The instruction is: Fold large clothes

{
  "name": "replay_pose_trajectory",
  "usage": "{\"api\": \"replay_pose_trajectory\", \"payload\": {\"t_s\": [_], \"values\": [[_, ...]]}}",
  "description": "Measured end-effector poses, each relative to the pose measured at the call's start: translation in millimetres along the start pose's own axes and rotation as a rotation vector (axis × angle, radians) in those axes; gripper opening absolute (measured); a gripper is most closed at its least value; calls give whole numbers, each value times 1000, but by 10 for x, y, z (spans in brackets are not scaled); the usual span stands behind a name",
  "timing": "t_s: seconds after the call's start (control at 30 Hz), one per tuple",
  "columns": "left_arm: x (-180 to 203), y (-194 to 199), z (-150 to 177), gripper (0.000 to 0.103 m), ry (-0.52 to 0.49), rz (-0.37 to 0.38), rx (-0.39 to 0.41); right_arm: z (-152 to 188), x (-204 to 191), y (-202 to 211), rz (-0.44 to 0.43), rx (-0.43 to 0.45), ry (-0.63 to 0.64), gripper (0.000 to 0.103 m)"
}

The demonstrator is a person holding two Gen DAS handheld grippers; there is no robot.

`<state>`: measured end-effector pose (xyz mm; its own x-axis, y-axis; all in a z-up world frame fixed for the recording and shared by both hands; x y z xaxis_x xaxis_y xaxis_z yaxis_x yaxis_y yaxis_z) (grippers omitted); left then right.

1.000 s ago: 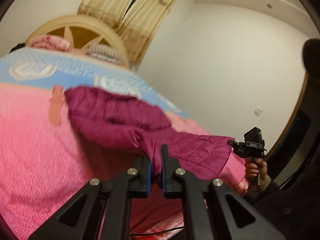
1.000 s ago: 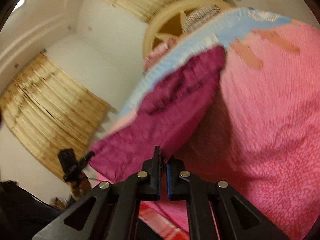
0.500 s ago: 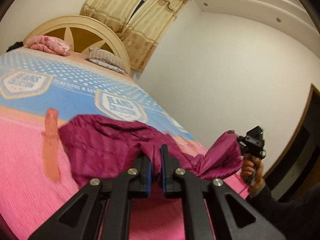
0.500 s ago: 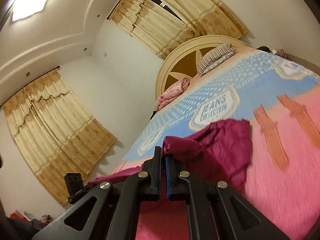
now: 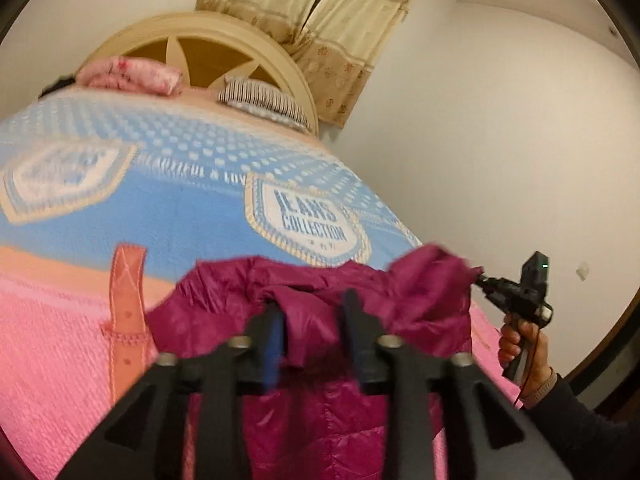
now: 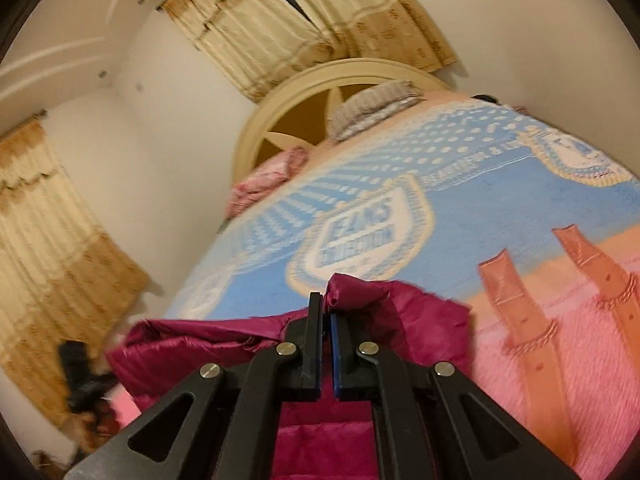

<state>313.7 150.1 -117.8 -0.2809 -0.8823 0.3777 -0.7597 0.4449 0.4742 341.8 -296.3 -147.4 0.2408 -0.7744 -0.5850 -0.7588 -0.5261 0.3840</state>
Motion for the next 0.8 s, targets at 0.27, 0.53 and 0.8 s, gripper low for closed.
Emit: {"api": "replay_pose_trajectory", "payload": {"t_s": [0.27, 0.53, 0.8], "values": [[147, 69, 67, 103, -134, -215, 100, 88, 379, -517, 55, -53, -27, 2], [859, -563, 497, 103, -372, -250, 8, 112, 489, -846, 112, -85, -41, 2], [789, -1283, 775, 103, -495, -480, -74, 105, 526, -1124, 199, -117, -5, 2]]}}
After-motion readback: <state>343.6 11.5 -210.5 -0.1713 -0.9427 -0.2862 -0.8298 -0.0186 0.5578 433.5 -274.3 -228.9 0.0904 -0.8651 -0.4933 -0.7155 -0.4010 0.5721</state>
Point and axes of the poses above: each gripper's, at about its wrist camera, not at the fingertips, and y roughly against the way its jaws point, x to its right, z to its underside, the point moved 5 cm from there along -y, roughly the way its jaws point, and after that the axes turned 6 degrees about -z, right-handed, at the moved point
